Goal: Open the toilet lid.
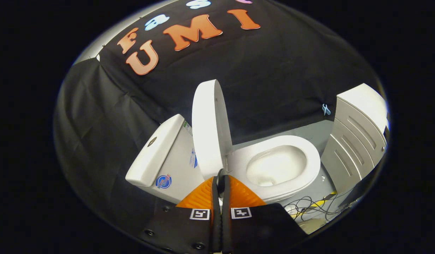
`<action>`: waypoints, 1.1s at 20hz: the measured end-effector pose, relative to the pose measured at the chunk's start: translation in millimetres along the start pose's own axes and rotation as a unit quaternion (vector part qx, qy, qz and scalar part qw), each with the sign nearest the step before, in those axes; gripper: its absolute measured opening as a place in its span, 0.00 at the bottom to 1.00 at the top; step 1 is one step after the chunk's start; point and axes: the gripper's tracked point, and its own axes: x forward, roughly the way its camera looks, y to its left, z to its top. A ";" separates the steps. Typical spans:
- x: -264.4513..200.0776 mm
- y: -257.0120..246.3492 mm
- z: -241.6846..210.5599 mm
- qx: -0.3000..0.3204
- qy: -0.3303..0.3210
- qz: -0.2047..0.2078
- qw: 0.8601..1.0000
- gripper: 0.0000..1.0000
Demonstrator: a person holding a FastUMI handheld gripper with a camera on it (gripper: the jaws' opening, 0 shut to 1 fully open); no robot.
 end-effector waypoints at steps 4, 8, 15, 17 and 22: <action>1.8 18.4 -2.0 -0.006 -0.001 0.007 1.000 0.08; 6.0 36.6 -6.9 -0.018 -0.006 0.003 1.000 0.08; 14.5 70.6 -15.3 -0.075 -0.025 -0.029 0.996 0.08; 17.7 78.8 -18.2 -0.095 -0.033 -0.041 0.994 0.08; 23.9 98.9 -27.7 -0.124 -0.042 -0.054 0.990 0.08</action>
